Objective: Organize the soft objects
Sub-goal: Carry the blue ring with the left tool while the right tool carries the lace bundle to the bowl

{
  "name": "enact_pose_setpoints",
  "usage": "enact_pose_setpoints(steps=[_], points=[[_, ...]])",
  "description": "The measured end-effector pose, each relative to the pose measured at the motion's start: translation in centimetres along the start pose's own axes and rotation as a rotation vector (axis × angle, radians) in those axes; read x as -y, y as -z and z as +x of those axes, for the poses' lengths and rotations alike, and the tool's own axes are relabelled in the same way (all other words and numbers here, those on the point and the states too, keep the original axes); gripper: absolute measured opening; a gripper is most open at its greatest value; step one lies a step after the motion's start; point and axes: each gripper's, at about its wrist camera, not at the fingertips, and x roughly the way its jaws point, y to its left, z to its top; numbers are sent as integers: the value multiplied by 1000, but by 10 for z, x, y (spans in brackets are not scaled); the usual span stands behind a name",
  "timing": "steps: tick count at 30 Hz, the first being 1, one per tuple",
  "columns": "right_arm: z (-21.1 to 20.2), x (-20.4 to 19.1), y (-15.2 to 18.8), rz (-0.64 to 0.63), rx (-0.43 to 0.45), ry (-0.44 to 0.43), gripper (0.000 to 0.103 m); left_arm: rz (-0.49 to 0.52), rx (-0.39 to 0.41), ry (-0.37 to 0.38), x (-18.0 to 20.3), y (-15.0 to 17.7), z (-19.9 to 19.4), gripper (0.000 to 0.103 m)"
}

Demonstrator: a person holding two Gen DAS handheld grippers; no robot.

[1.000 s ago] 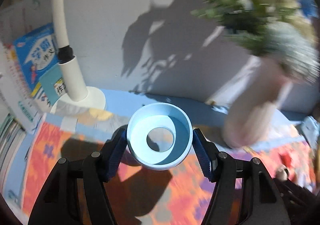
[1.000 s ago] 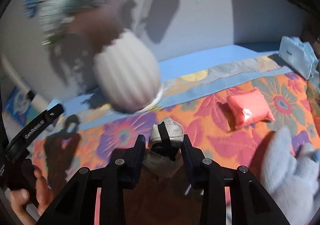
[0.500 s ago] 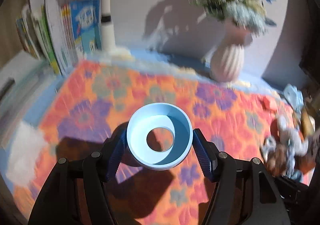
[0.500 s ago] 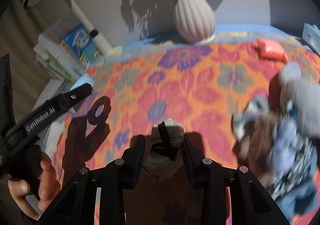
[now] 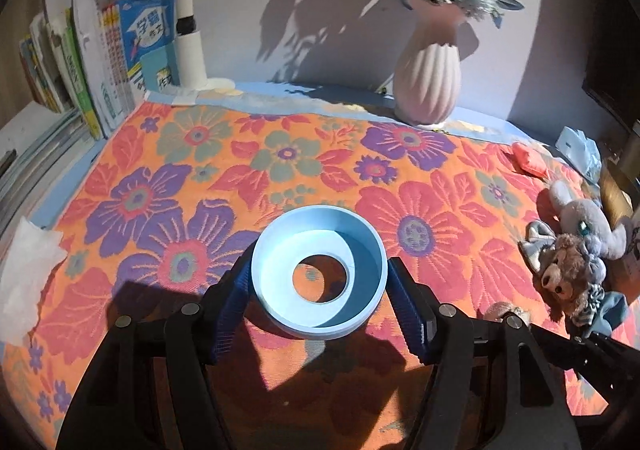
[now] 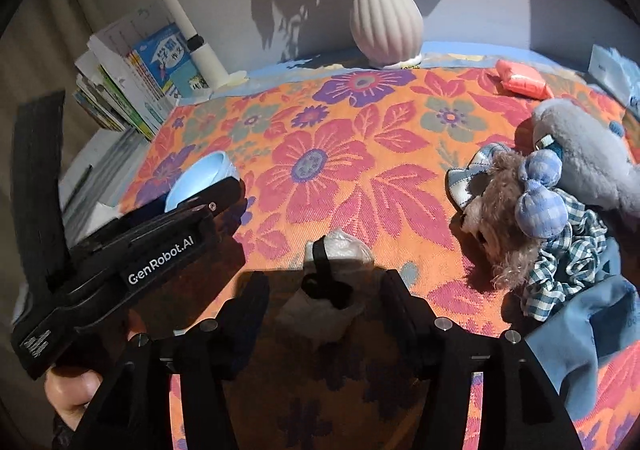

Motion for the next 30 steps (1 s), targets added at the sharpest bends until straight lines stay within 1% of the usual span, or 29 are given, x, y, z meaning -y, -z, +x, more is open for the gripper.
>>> enact_pose_setpoints(steps=[4, 6, 9, 11, 14, 17, 18, 24, 27, 30], points=[[3, -12, 2, -51, 8, 86, 55, -9, 11, 18, -2, 0, -3, 65], [3, -13, 2, -60, 17, 121, 38, -20, 17, 24, -4, 0, -4, 65], [-1, -13, 3, -65, 28, 94, 33, -20, 22, 25, -4, 0, -5, 65], [-7, -11, 5, -50, 39, 82, 32, -17, 28, 24, -3, 0, -8, 65], [-22, -7, 9, 6, 47, 72, 32, -20, 48, 37, -1, 1, -17, 65], [-44, -2, 12, 73, 74, 37, 32, -59, 62, 108, 5, 5, -34, 65], [-53, 2, 12, 99, 88, 25, 32, -59, 66, 120, 8, 5, -38, 65], [-89, 21, 13, 183, 142, 38, 32, -6, 122, 177, 40, 4, -74, 65], [-107, 38, 20, 225, 180, 40, 32, 16, 136, 196, 54, 3, -90, 65], [-128, 57, 29, 282, 214, 59, 32, 35, 155, 232, 69, 2, -104, 65]])
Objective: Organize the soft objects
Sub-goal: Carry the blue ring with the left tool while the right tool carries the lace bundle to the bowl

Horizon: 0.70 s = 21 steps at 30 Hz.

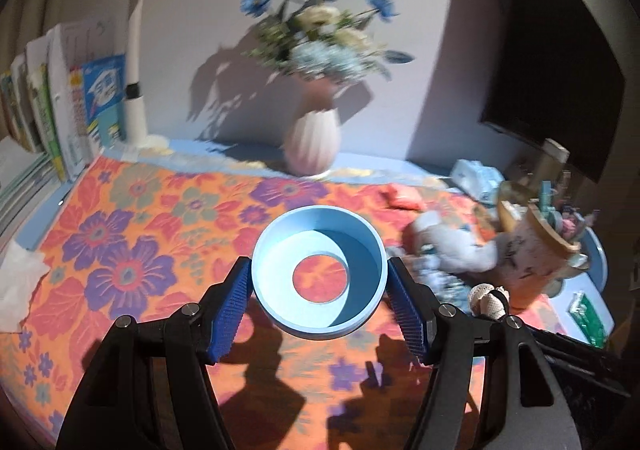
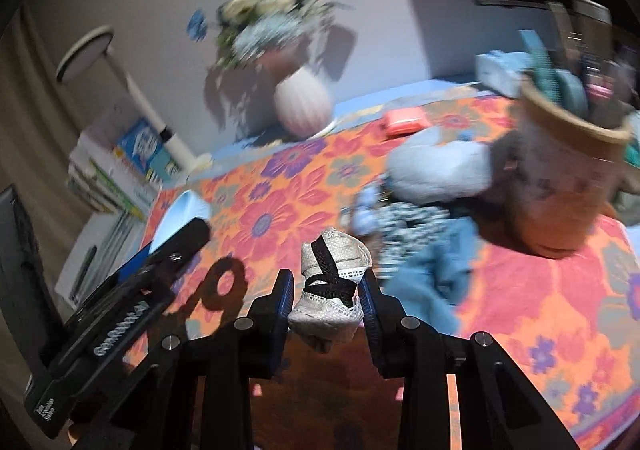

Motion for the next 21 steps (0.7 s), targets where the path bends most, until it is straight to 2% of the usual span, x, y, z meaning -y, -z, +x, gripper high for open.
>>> enact_pose_setpoints(steps=[3, 8, 10, 14, 21], points=[[-20, 22, 0, 70, 25, 47, 32, 31, 2, 51, 26, 0, -6, 65], [-48, 63, 1, 196, 35, 191, 32, 97, -45, 171, 78, 10, -12, 65], [-60, 81, 2, 246, 52, 217, 32, 128, -72, 236, 101, 17, -15, 65], [-87, 112, 0, 319, 108, 266, 32, 194, -97, 320, 141, 27, -22, 65], [-127, 169, -11, 428, 199, 297, 32, 249, -138, 439, 202, 30, -24, 65]])
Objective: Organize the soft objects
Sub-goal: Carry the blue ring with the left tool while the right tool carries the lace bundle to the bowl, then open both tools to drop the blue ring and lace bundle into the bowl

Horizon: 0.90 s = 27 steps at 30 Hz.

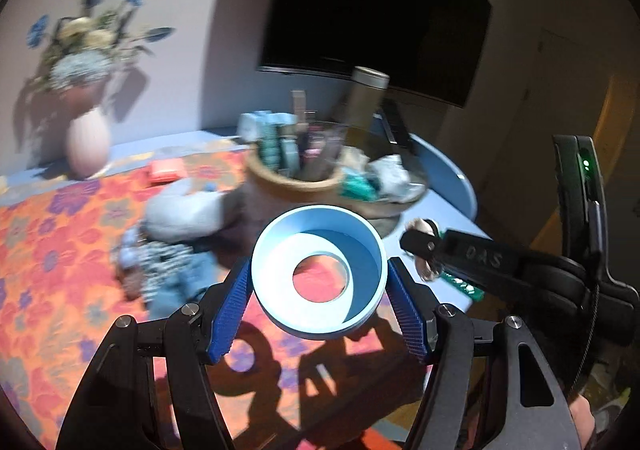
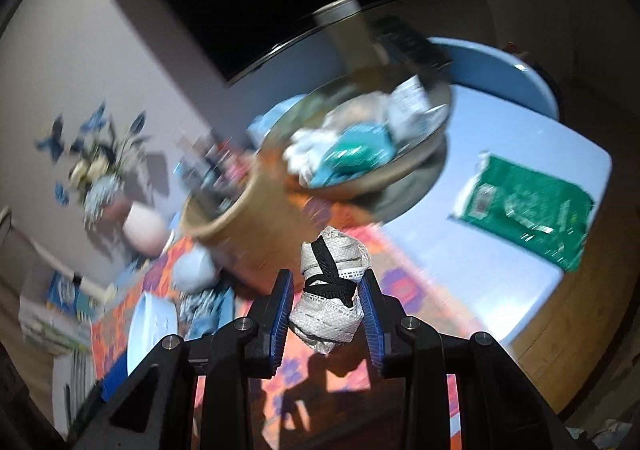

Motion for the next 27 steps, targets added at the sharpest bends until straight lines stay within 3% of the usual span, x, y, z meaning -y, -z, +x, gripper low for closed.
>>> enact_pose_setpoints(steps=[6, 11, 17, 27], points=[[-13, 29, -36, 44, 58, -17, 32, 46, -8, 61, 48, -18, 24, 64], [-15, 41, -76, 44, 84, -62, 32, 87, -2, 64, 79, -41, 45, 64], [-2, 51, -119, 67, 85, -106, 32, 107, -21, -15, 96, -81, 86, 64], [59, 51, -183, 102, 1, -168, 33, 62, -48, -110, 78, -132, 144, 69]])
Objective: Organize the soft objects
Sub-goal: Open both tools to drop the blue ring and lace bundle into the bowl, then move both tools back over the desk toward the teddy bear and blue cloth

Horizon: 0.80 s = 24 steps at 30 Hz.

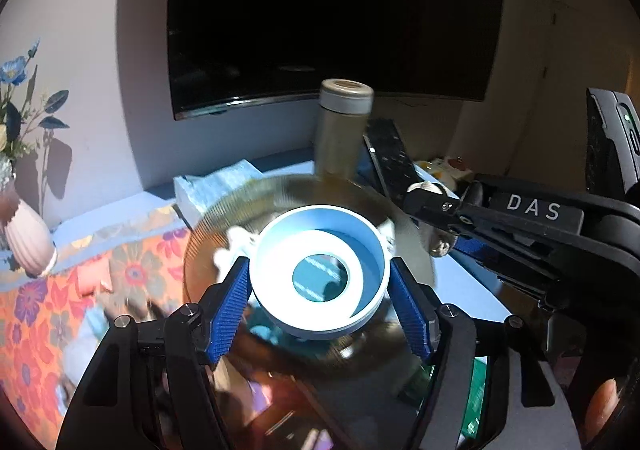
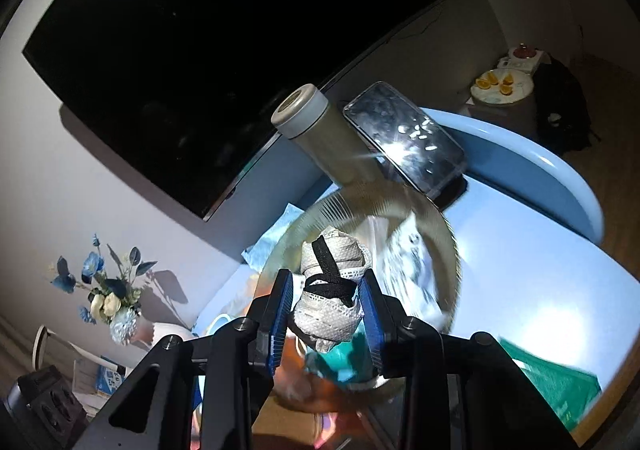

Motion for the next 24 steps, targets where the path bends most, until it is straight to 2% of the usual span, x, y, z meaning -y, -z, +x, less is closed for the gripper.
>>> enact_pose_setpoints(steps=[1, 2, 3, 4, 11, 14, 21, 24], points=[[8, -1, -4, 0, -22, -12, 35, -7, -2, -2, -3, -3, 4, 73], [16, 0, -7, 5, -42, -20, 42, -14, -1, -1, -5, -6, 7, 82], [22, 2, -9, 10, -55, -25, 49, -20, 13, 4, -8, -8, 8, 84], [24, 3, -10, 12, -59, -23, 51, -23, 23, 14, -11, -9, 7, 84], [24, 29, 1, 74, -87, -8, 52, -26, 63, 66, -17, -10, -7, 84], [18, 36, 11, 92, -96, -1, 52, -25, 107, 77, -16, -9, -25, 84], [-11, 26, 32, 73, -77, 8, 52, -35, 227, 99, -25, -9, -90, 84], [-24, 19, 44, 58, -64, 38, 54, -46, 257, 102, -35, -5, -117, 84]])
